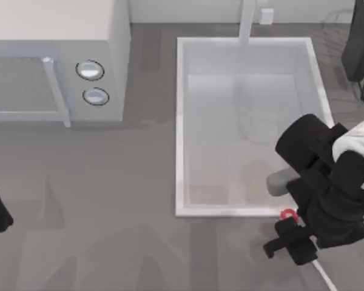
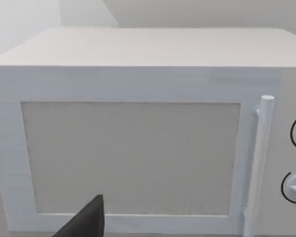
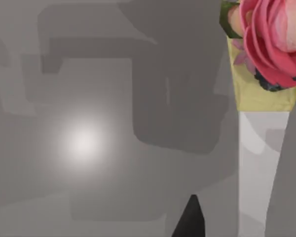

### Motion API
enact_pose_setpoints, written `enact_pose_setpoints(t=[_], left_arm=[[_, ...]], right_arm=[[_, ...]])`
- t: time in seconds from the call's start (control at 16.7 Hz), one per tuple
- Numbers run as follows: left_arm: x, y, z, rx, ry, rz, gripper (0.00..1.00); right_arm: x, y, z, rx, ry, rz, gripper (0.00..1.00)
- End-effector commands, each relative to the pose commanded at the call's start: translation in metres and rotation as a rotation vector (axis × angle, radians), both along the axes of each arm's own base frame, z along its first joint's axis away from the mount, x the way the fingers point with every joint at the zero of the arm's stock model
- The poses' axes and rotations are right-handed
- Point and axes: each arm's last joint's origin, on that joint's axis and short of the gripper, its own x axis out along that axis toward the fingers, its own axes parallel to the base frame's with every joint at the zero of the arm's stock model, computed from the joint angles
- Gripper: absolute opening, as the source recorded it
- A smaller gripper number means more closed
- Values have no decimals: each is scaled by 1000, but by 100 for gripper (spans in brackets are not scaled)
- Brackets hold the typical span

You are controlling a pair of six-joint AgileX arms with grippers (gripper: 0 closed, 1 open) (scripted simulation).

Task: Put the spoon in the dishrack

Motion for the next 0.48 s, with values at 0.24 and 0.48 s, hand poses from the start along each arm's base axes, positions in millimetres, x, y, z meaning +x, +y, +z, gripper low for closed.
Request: enact_pose_setpoints(t=[0.24, 0.48], left_arm=[[0, 0, 0, 0, 0, 0, 100], [0, 0, 0, 0, 0, 0, 100]], right_arm=[[8, 7, 57, -20, 28, 0, 0], [2, 0, 126, -32, 45, -9, 0]])
